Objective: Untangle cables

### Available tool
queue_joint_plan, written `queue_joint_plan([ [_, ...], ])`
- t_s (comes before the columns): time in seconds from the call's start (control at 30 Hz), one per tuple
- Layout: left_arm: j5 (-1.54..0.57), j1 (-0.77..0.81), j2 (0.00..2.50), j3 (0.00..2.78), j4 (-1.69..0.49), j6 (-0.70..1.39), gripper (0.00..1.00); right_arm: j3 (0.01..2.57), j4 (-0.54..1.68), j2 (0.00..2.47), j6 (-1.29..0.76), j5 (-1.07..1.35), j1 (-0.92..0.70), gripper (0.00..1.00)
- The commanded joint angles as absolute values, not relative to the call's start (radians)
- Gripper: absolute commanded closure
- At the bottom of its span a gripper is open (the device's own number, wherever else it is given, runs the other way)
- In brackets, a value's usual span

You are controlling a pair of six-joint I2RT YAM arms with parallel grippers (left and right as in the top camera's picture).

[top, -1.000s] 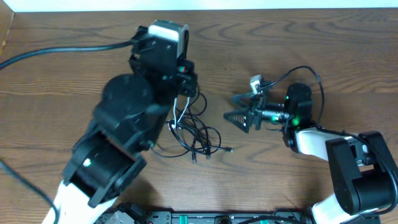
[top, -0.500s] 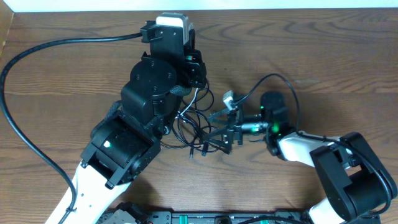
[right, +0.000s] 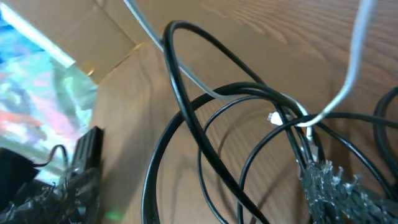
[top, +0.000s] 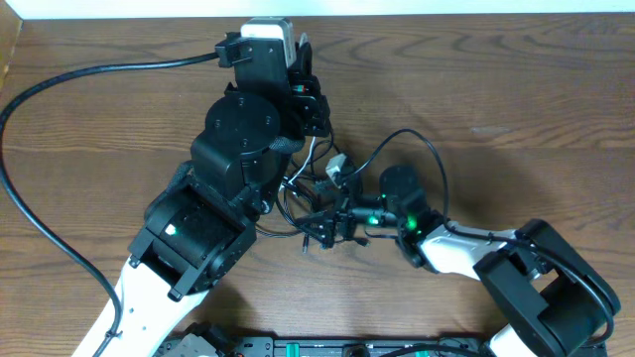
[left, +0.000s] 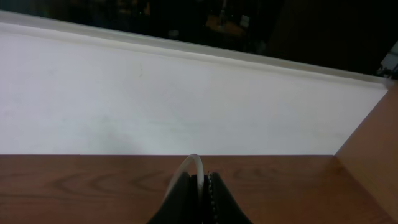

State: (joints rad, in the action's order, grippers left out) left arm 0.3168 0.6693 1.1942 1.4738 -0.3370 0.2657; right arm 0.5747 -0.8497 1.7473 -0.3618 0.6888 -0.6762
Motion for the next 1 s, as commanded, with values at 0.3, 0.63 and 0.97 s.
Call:
queue_joint_plan([
  [0.3,0.323,0.666,1.187,1.539,-0.297,0.294,0.93,0.574,-0.762,1.748,-0.219,0.221,-0.854,0.21],
  [0.63,0.332,0.655,1.158,1.539,-0.070,0.067,0.93,0.574,-0.683,1.748,-0.213,0.216,-0.807,0.99],
  [0.97,0.586,0.617,1.061,1.539,0.121,-0.176,0.92,0.574,-0.661,1.748,-0.237,0.268,-0.748,0.99],
])
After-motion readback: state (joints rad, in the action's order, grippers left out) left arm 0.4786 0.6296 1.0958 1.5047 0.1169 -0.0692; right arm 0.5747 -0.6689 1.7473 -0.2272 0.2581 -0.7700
